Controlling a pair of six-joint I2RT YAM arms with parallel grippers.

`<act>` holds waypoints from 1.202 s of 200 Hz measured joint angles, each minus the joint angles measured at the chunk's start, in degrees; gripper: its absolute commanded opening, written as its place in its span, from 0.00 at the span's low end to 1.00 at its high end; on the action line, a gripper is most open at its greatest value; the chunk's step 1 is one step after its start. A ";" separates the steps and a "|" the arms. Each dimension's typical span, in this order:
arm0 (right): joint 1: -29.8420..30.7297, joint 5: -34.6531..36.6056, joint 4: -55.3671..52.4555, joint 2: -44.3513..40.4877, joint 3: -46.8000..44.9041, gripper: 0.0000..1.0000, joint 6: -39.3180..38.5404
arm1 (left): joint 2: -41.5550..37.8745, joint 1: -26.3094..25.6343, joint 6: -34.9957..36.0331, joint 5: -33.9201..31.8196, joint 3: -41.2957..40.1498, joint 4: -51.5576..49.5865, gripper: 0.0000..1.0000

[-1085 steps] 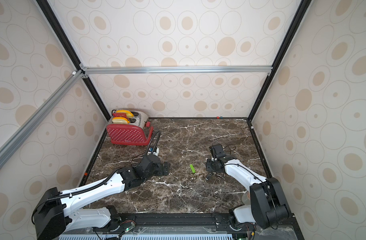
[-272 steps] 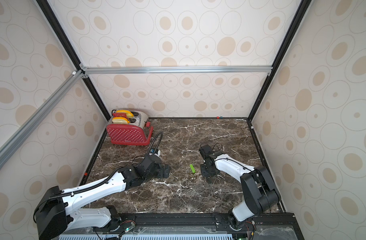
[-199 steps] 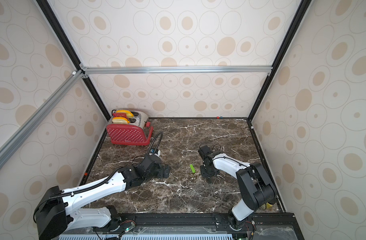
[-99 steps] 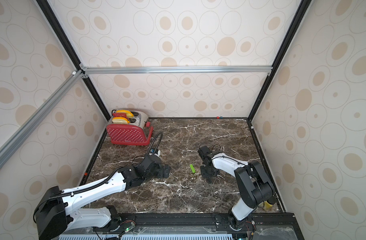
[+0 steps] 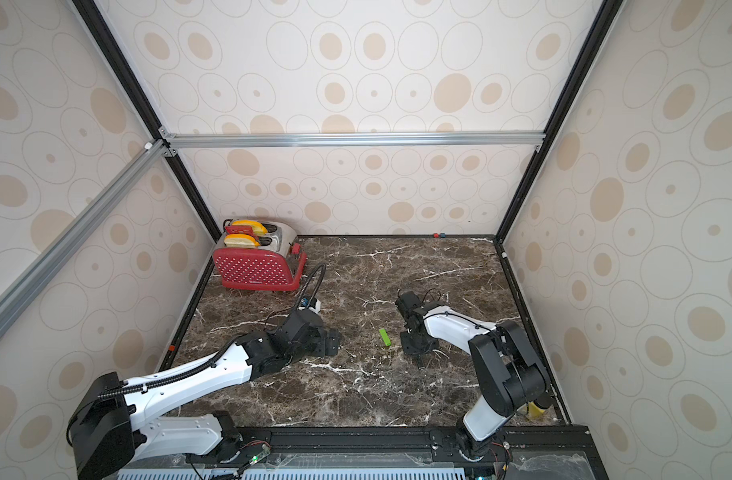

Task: Close the usb drive cover
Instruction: Pick up the USB drive from the center of the board.

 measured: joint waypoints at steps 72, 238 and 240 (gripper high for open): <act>0.00 -0.09 -0.02 -0.20 0.00 0.00 0.00 | -0.11 0.00 0.00 0.00 0.00 -0.09 0.99; -5.64 -18.75 13.25 -14.91 1.03 0.00 7.17 | -7.10 0.00 0.15 2.25 -6.47 6.05 0.99; -5.81 -19.19 13.70 -14.91 1.03 0.00 7.52 | -7.37 0.00 0.15 2.36 -6.75 6.40 0.99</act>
